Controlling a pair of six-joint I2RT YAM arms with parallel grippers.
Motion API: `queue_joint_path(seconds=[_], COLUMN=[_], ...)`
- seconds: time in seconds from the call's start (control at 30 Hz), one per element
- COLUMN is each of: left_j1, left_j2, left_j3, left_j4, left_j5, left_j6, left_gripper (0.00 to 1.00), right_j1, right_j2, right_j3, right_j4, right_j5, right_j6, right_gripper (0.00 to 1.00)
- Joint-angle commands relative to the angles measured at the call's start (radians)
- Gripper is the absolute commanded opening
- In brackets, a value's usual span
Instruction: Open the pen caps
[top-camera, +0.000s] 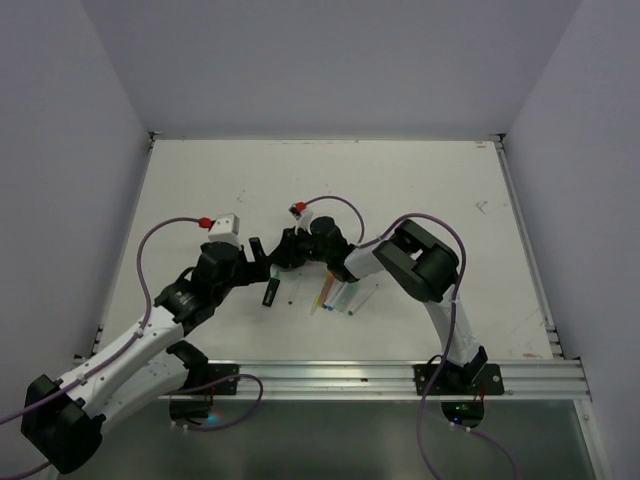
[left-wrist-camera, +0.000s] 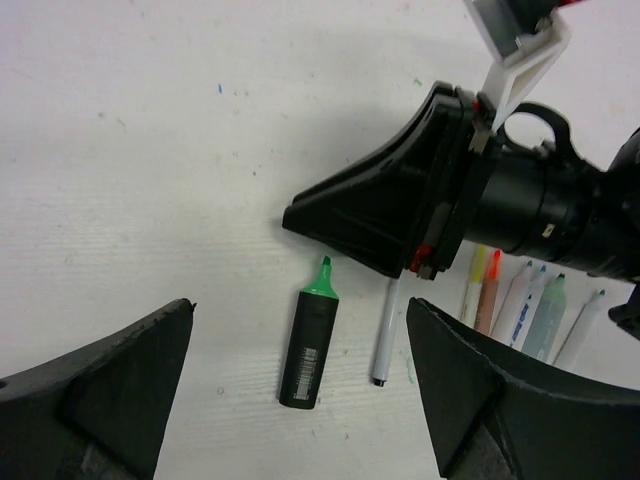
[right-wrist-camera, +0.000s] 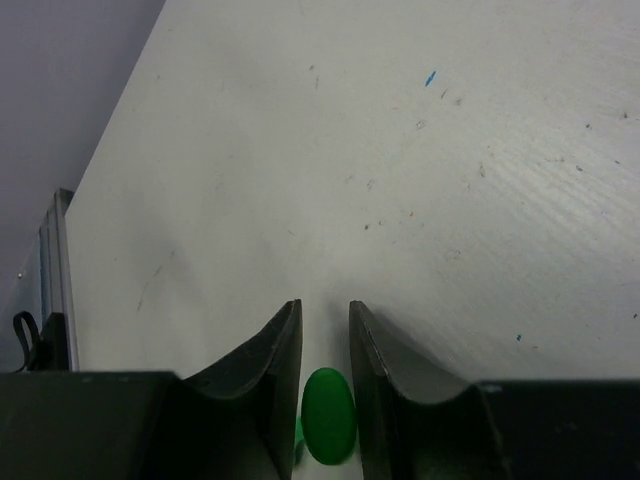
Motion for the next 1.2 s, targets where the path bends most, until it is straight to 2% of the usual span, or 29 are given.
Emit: queue_joint_path(seconds=[0.0,0.37,0.53,0.7,0.8,0.93,0.97,1.07,1.17], left_j1=[0.004,0.004,0.004,0.004,0.004,0.004,0.004,0.004,0.004], left_j2=[-0.041,-0.087,-0.101,-0.112,-0.126,-0.166,-0.172,-0.204,-0.230], left_j3=[0.071,0.143,0.185,0.234,0.275,0.335,0.361,0.407,0.453], left_j4=[-0.098,-0.167,-0.190,-0.196,-0.211,-0.251,-0.260,-0.280,-0.297], left_j5=[-0.101,-0.154,-0.183,-0.196,-0.226,-0.284,-0.296,-0.345,-0.381], left_j6=[0.002,0.030,0.051,0.071,0.088,0.119,0.122,0.148,0.175], left_gripper=[0.91,0.93,0.95,0.95,0.96,0.98,0.98,0.99,1.00], right_j1=[-0.002,-0.007,-0.007,-0.007,-0.008,-0.028,-0.036,-0.039,-0.039], right_j2=[-0.019,-0.146,-0.308,-0.493,-0.634,-0.824,-0.858,-1.006,-1.154], right_j3=[-0.018,-0.124,-0.123,-0.100,-0.057,0.004,0.021,0.057,0.054], right_j4=[0.079,0.060,-0.030,-0.218,-0.427,-0.706,-0.828,-0.979,-1.068], right_j5=[0.038,0.106,0.140,0.202,0.339,0.645,0.702,0.883,0.992], right_j6=[-0.014,-0.080,-0.155,-0.237,-0.319,-0.383,-0.389,-0.458,-0.521], right_gripper=[0.31,0.59,0.69,0.77,0.84,0.94,0.95,0.98,0.99])
